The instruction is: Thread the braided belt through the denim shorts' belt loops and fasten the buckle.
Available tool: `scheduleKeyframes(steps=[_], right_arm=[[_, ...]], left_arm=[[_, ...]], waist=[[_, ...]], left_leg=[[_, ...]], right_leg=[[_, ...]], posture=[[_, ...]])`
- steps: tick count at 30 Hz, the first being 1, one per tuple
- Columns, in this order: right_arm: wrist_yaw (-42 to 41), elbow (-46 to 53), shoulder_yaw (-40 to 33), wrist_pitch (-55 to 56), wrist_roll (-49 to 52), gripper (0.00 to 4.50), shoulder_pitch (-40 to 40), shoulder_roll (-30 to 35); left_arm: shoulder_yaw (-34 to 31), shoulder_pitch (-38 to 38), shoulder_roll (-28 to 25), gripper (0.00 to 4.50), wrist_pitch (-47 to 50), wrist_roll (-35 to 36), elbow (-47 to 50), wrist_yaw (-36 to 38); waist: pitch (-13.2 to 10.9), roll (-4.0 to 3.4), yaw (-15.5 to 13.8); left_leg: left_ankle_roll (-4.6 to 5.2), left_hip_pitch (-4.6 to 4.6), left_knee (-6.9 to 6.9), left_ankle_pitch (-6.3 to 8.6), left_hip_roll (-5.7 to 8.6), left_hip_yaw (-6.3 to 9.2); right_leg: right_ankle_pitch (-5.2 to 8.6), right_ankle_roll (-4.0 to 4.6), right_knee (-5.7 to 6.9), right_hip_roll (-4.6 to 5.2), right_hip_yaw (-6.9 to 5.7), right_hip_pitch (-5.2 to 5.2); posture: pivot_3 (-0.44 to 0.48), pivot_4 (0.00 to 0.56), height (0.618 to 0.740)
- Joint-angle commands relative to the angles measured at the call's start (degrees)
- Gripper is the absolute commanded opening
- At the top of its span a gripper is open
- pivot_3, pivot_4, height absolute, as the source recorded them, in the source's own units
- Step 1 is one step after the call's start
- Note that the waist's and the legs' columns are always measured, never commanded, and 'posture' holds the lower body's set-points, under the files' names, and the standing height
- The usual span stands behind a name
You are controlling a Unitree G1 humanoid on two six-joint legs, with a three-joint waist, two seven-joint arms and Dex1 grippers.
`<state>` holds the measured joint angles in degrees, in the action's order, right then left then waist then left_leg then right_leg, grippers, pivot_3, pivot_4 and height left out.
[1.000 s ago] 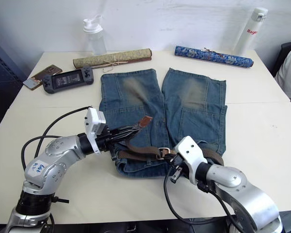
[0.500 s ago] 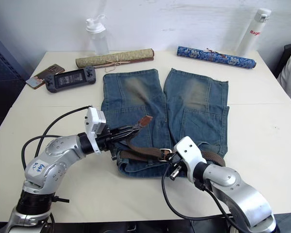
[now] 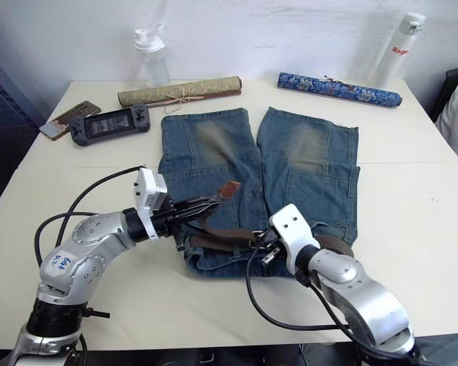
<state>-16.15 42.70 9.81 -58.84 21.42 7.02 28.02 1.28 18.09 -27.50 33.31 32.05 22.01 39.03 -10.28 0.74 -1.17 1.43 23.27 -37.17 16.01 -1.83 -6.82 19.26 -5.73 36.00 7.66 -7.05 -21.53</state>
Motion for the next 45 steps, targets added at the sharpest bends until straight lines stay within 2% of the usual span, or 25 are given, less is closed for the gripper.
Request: scheduleKeyframes(steps=[1, 6, 10, 17, 21, 28, 45], right_arm=[[-1.53, 3.19, 2.27, 2.42, 1.03, 0.07, -0.55, -1.36], [-2.06, 3.35, 2.46, 1.60, 1.69, 0.07, -0.74, -2.11], [-2.51, 2.31, 1.46, 1.50, 0.60, 0.07, -1.05, -0.14], [-5.87, 4.11, -7.49, 4.42, 4.00, 0.07, -1.06, 1.21], [-8.36, 5.19, -9.16, 4.46, 5.29, 0.07, -1.92, 3.27], [-9.50, 3.95, -4.54, 5.06, 3.42, 0.07, -3.37, 6.38], [-8.17, -0.91, 4.84, 7.22, -3.92, 0.07, -0.44, 6.15]], left_arm=[[0.08, 1.25, 0.24, 0.00, -0.94, -0.34, 1.08, 0.08], [0.15, 1.58, 0.20, 0.00, -1.14, -0.88, 0.77, 0.37], [-0.11, 1.86, 0.50, 0.00, -1.20, -0.89, 0.78, 0.17], [-0.44, 1.00, -0.15, 0.00, -1.63, -1.20, 0.85, 0.95], [-0.49, 0.68, -0.25, 0.00, -1.63, -1.28, 1.00, 1.00], [-0.49, 0.43, -0.33, 0.00, -1.60, -1.26, 1.63, 0.99], [-0.43, 0.65, -0.40, 0.00, -1.40, -1.24, 2.36, 0.72]], waist=[[0.00, 0.00, 0.09], [0.00, 0.00, 0.30], [0.00, 0.00, 0.36], [0.00, 0.00, 0.23], [0.00, 0.00, 0.25], [0.00, 0.00, 0.25], [0.00, 0.00, 0.29]], left_leg=[[0.00, 0.00, 0.00, 0.00, 0.00, 0.00], [0.00, 0.00, 0.01, 0.00, -0.01, 0.00], [0.00, 0.00, 0.00, 0.00, 0.00, -0.01], [0.01, 0.01, -0.01, 0.00, 0.02, -0.01], [0.01, 0.01, 0.01, 0.01, 0.01, 0.00], [0.01, 0.01, 0.00, 0.01, 0.01, 0.00], [0.01, 0.00, -0.02, 0.00, 0.00, 0.00]], right_leg=[[0.00, 0.00, 0.00, 0.00, 0.00, 0.00], [0.00, 0.00, 0.00, -0.01, -0.01, 0.00], [0.00, 0.00, 0.00, 0.00, -0.01, 0.00], [0.00, 0.00, 0.00, 0.00, -0.01, 0.00], [0.00, 0.00, 0.00, 0.00, 0.00, 0.00], [0.00, 0.00, 0.00, 0.03, 0.00, 0.00], [0.00, 0.00, 0.00, 0.02, -0.01, 0.01]], posture=[[0.000, 0.150, 0.717], [0.000, 0.150, 0.717], [0.000, 0.150, 0.717], [0.000, 0.150, 0.717], [0.000, 0.150, 0.717], [0.000, 0.150, 0.717], [0.000, 0.150, 0.717]])
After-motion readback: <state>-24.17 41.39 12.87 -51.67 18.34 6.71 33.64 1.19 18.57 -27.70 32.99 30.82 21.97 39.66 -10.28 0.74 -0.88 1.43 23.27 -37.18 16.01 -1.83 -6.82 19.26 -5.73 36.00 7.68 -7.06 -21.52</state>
